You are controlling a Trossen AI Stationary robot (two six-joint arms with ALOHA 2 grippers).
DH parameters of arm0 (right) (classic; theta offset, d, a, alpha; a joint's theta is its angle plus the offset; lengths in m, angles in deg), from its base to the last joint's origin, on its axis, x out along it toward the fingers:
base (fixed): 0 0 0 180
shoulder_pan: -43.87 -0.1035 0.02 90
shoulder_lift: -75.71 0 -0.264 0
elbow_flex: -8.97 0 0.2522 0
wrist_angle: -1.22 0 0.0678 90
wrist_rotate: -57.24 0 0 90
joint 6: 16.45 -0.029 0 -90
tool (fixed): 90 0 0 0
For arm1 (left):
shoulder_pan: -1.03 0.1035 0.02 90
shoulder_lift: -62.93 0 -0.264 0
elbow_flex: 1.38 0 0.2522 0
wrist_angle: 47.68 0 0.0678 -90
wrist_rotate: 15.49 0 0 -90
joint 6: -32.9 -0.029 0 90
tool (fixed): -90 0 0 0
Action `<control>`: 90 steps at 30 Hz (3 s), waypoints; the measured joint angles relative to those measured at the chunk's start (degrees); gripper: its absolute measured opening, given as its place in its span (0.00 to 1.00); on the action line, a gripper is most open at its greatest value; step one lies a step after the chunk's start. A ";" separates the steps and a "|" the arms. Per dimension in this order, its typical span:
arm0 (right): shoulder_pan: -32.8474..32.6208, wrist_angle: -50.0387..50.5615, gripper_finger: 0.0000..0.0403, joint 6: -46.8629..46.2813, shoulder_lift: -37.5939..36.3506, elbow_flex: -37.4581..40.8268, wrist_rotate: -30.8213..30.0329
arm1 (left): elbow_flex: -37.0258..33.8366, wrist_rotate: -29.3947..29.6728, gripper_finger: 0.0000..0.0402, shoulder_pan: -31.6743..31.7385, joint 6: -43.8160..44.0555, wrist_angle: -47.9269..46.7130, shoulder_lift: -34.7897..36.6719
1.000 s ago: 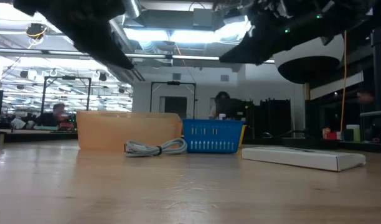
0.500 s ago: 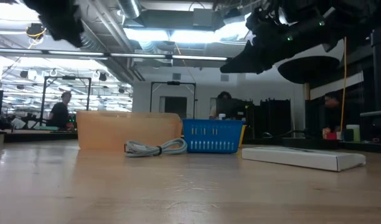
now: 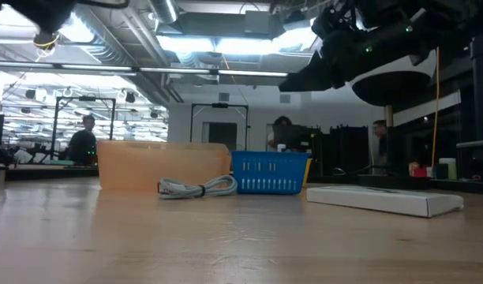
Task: Pick and place items into bin
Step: Put the black charger cable into the orange bin
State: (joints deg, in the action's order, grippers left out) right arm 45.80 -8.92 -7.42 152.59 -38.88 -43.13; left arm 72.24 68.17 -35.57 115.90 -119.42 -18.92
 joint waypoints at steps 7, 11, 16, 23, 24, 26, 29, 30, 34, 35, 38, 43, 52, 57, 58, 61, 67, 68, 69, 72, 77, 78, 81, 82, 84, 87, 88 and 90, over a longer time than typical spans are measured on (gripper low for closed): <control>0.16 -3.84 0.02 3.39 0.00 0.00 0.00 | 0.00 -0.55 0.04 -3.72 9.29 0.16 -3.14; 0.20 -6.01 0.02 4.55 0.00 0.00 0.00 | 0.00 1.60 0.09 -6.01 13.73 0.11 -4.82; 0.20 -7.24 0.02 6.47 0.00 0.00 0.00 | 0.00 1.73 0.17 -8.31 17.02 -0.09 -6.80; 0.26 -8.04 0.02 6.50 0.00 -0.02 0.00 | 0.00 1.71 0.28 -11.12 21.27 -0.08 -8.87; 0.26 -8.05 0.02 6.51 0.00 -0.02 0.00 | 0.00 1.68 0.30 -11.38 21.46 -0.02 -9.19; 0.26 -8.06 0.02 6.50 0.00 -0.02 0.00 | 0.00 1.69 0.33 -11.92 21.90 0.17 -10.11; 0.26 -8.05 0.02 6.50 0.00 -0.02 0.00 | 0.00 1.64 0.36 -12.21 22.54 0.35 -11.77; 0.26 -8.03 0.02 6.50 0.00 -0.02 0.00 | 0.00 1.63 0.37 -12.23 22.51 0.44 -12.40; 0.26 -8.02 0.02 6.50 0.00 -0.02 0.00 | 0.00 1.63 0.39 -12.18 22.38 0.50 -14.81; 0.26 -8.02 0.02 6.50 0.00 -0.02 0.00 | 0.00 1.63 0.39 -12.18 22.38 0.52 -15.35; 0.26 -7.98 0.02 6.44 0.00 -0.02 0.00 | 0.00 1.53 0.39 -12.18 22.36 0.94 -16.74; 0.26 -7.95 0.02 6.32 0.00 -0.02 0.00 | 0.00 0.89 0.38 -12.18 22.73 0.99 -18.56; 0.26 -7.95 0.02 6.30 0.02 -0.02 0.00 | 0.00 -6.04 0.28 -12.19 16.86 1.00 -20.25; 0.26 -7.95 0.02 6.28 0.00 -0.02 0.00 | 0.00 -5.20 0.13 -11.99 12.78 1.08 -20.25; 0.26 -7.93 0.02 6.28 0.00 -0.02 0.01 | 0.00 -5.19 0.10 -11.99 12.28 1.09 -20.25; 0.26 -7.93 0.02 6.28 0.00 -0.02 0.00 | 0.00 -5.14 0.03 -11.99 11.28 1.01 -20.15; 0.26 -7.93 0.02 6.26 0.00 -0.02 0.00 | 0.00 -2.40 0.04 -12.49 7.08 0.99 -20.02; 0.26 -7.93 0.02 6.26 0.02 -0.02 0.00 | -0.02 -1.71 0.04 -12.51 6.53 0.99 -19.72; 0.26 -7.93 0.02 6.26 0.00 -0.02 0.02 | -0.02 -1.23 0.03 -12.49 6.26 1.01 -19.21; 0.26 -7.93 0.02 6.26 0.00 -0.02 0.01 | -0.02 0.47 0.03 -12.42 6.29 0.58 -16.82; 0.26 -7.82 0.02 6.26 0.01 -0.02 0.01 | -0.02 8.50 0.03 -12.51 6.54 -1.77 -10.68; 0.26 -7.68 0.02 6.26 0.00 -0.02 0.02 | -0.02 10.91 0.03 -12.51 6.00 -2.58 -9.30; 0.26 -7.45 0.02 6.30 0.00 -0.02 0.00 | -0.02 20.41 0.03 -12.49 4.25 -5.82 -5.34; 0.26 -7.45 0.02 6.30 0.01 -0.02 0.02 | -0.04 23.86 0.03 -12.49 3.24 -6.51 -4.14; 0.26 -7.45 0.02 6.30 0.00 -0.02 0.02 | -0.04 30.48 0.03 -12.49 -0.09 -6.53 -2.07; 0.26 -7.18 0.02 6.32 0.01 -0.02 0.02 | -0.04 40.48 0.03 -12.53 -6.64 -6.51 0.27; 0.26 -6.91 0.02 6.32 0.00 -0.02 0.02 | -0.05 42.77 0.03 -12.53 -8.44 -6.51 0.93; 0.26 -6.44 0.02 6.29 0.00 -0.02 0.02 | -0.11 45.96 0.03 -12.53 -11.17 -6.53 2.11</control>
State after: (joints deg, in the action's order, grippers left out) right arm 46.07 -15.36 -1.12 152.59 -38.90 -43.11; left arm 72.13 114.13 -48.10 104.72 -125.95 -16.81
